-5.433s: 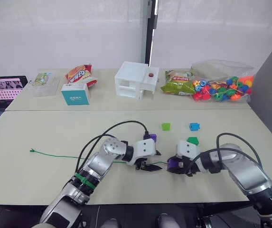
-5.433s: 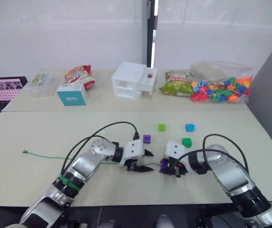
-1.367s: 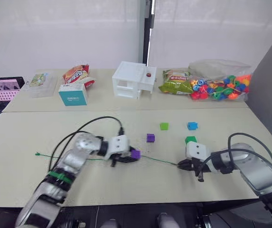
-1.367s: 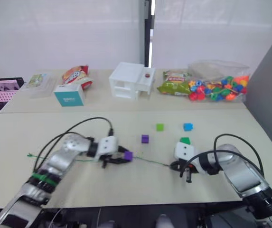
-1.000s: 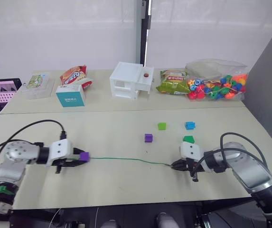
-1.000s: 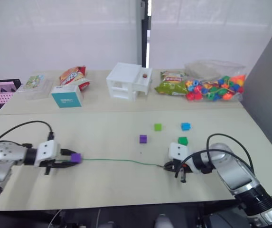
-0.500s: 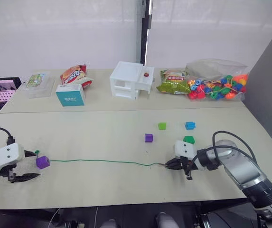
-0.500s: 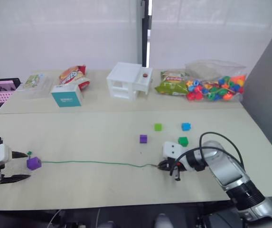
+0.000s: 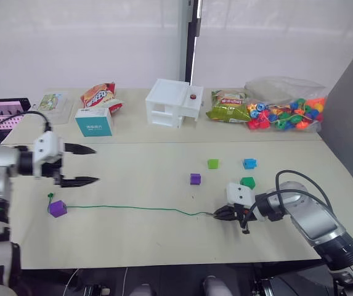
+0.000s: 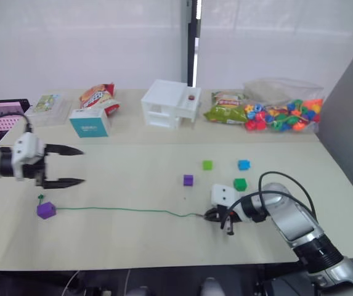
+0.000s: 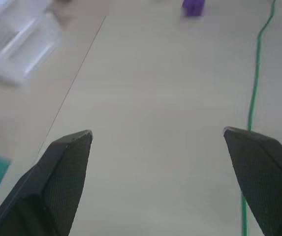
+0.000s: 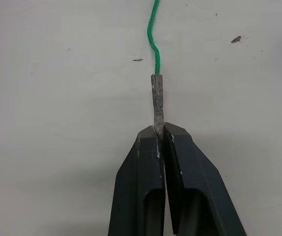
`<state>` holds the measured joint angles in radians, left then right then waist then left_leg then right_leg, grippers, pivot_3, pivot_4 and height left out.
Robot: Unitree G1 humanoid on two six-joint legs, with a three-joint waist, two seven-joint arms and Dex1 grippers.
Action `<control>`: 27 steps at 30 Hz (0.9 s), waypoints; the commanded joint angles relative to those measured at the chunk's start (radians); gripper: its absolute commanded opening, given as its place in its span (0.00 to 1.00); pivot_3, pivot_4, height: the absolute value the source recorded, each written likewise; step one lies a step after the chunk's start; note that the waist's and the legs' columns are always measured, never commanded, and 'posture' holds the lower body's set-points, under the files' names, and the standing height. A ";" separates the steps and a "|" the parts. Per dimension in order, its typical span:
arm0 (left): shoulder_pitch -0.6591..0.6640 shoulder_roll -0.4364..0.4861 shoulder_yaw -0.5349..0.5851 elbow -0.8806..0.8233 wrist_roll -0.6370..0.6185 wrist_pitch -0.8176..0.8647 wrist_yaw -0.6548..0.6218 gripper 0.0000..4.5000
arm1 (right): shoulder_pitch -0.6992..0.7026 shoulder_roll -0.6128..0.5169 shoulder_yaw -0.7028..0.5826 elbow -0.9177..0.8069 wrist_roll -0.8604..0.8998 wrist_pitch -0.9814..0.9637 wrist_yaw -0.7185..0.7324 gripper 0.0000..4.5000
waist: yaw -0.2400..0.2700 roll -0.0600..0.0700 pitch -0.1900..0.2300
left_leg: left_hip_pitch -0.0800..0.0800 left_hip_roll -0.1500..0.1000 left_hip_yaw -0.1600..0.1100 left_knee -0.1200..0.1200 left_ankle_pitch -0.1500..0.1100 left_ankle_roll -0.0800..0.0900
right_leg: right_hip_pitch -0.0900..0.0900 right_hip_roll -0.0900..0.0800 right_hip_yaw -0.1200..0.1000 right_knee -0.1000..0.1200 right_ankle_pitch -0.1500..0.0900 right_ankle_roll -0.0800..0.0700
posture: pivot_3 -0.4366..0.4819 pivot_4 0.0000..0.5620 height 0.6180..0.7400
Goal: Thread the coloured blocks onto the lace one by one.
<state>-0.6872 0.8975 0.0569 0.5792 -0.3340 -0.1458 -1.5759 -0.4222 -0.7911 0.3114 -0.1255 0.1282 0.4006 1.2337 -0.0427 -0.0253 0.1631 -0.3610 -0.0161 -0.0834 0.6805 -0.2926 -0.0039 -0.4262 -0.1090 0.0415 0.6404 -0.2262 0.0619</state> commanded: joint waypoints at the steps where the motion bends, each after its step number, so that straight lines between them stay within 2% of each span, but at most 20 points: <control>1: 0.031 -0.099 -0.045 -0.290 -0.077 0.176 0.091 1.00 | 0.008 -0.014 -0.023 -0.053 0.016 0.024 -0.001 0.00 | -0.002 0.000 0.000 | -0.001 0.000 0.000 0.000 0.000 0.000 | -0.001 0.000 0.000 0.000 0.000 0.000 | 0.48 0.27 1.00; 6: 0.095 -0.304 -0.171 -0.506 -0.061 0.271 0.210 1.00 | 0.001 -0.030 -0.022 -0.112 0.035 0.075 0.013 0.00 | -0.001 0.000 0.000 | -0.001 0.000 0.000 0.001 0.000 0.000 | -0.001 0.000 0.000 0.000 0.000 0.000 | 0.48 0.27 1.00; 12: 0.139 -0.471 -0.277 -0.513 -0.007 0.247 0.297 1.00 | -0.033 -0.030 -0.008 -0.135 0.033 0.098 0.037 0.00 | 0.004 0.000 0.000 | -0.001 -0.001 0.000 0.001 0.000 0.000 | -0.001 0.000 0.001 -0.001 0.000 0.000 | 0.48 0.27 1.00; 17: 0.195 -0.551 -0.340 -0.487 0.040 0.207 0.334 1.00 | -0.054 -0.028 -0.007 -0.137 0.031 0.114 0.039 0.00 | 0.013 0.000 0.000 | -0.001 -0.001 0.000 0.002 0.000 0.000 | 0.002 0.000 0.001 -0.010 0.000 0.000 | 0.48 0.27 1.00; 22: 0.233 -0.562 -0.389 -0.458 0.101 0.158 0.350 1.00 | -0.054 -0.029 -0.010 -0.144 0.031 0.125 0.033 0.00 | 0.022 0.000 0.000 | -0.001 -0.001 0.000 0.002 0.000 0.000 | 0.002 0.000 0.001 -0.010 0.000 0.000 | 0.48 0.27 1.00; 27: 0.247 -0.579 -0.402 -0.454 0.114 0.159 0.373 0.66 | -0.060 -0.028 -0.009 -0.151 0.032 0.140 0.033 0.00 | 0.029 0.000 0.000 | -0.001 -0.002 0.000 0.002 0.000 0.000 | 0.002 -0.001 0.001 -0.010 0.000 0.000 | 0.48 0.27 1.00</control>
<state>-0.4382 0.3243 -0.3429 0.1355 -0.2297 0.0258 -1.2152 -0.4668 -0.8136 0.3141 -0.2483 0.1415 0.5338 1.2646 -0.0142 -0.0252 0.1632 -0.3619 -0.0178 -0.0830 0.6830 -0.2923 -0.0043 -0.4241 -0.1101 0.0424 0.6301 -0.2258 0.0621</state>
